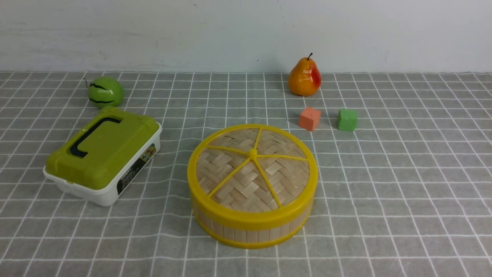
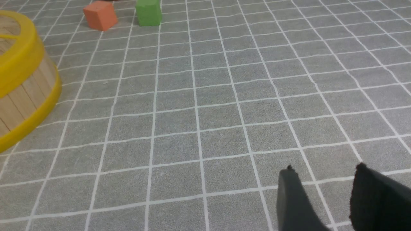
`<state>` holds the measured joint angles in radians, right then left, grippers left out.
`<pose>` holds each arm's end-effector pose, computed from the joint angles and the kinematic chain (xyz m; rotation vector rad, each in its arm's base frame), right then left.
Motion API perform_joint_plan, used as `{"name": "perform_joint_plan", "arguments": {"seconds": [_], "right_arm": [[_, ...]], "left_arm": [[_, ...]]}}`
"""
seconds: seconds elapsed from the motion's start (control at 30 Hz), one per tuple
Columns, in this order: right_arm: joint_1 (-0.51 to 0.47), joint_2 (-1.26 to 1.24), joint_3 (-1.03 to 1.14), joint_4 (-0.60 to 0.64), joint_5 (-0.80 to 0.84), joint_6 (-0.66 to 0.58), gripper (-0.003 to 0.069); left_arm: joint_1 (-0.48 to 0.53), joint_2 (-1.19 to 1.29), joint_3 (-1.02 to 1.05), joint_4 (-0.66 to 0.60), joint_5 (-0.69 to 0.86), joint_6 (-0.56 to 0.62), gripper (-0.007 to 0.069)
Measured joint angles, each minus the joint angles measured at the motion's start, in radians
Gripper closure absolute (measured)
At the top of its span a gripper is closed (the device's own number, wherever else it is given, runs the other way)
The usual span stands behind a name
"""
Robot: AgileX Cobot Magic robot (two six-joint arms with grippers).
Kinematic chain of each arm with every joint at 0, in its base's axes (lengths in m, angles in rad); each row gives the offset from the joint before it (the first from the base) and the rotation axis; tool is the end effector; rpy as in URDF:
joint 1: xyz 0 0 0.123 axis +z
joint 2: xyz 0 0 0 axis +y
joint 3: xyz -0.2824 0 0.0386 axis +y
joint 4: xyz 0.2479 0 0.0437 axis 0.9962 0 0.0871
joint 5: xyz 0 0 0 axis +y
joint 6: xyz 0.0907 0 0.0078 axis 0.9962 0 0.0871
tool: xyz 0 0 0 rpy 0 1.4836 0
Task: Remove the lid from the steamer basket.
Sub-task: Use the right arm to lift the lid of the steamer
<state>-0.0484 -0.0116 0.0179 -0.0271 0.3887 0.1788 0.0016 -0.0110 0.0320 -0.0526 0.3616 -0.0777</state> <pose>0.0520 -0.0035 0.1728 0.1966 1.8686 0.0627 0.0530 -0.0016 0.1704 -0.1070 1.8639 -0.1040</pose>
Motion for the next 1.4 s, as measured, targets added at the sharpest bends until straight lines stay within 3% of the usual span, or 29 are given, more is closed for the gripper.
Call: {"name": "perform_joint_plan", "arguments": {"seconds": [0.9, 1.07, 1.13, 1.17, 1.23, 1.4], "right_arm": [[0.000, 0.000, 0.000, 0.009, -0.001, 0.000, 0.0418], [0.000, 0.000, 0.000, 0.215, -0.004, 0.065, 0.0418], [0.000, 0.000, 0.001, 0.387, -0.002, 0.149, 0.0418], [0.000, 0.000, 0.006, 0.545, -0.001, 0.231, 0.0418], [0.000, 0.000, 0.008, 0.683, 0.000, 0.295, 0.0418], [0.000, 0.000, 0.008, 0.747, -0.014, 0.310, 0.0418]], "left_arm": [[0.000, 0.000, 0.000, 0.000, 0.000, 0.000, 0.0386], [0.000, 0.000, 0.000, 0.000, 0.000, 0.000, 0.0386], [0.000, 0.000, 0.000, 0.000, 0.000, 0.000, 0.0386], [0.000, 0.000, 0.000, 0.000, 0.000, 0.000, 0.0386], [0.000, 0.000, 0.000, 0.000, 0.000, 0.000, 0.0386], [0.000, 0.000, 0.000, 0.000, 0.000, 0.000, 0.0386]]}}
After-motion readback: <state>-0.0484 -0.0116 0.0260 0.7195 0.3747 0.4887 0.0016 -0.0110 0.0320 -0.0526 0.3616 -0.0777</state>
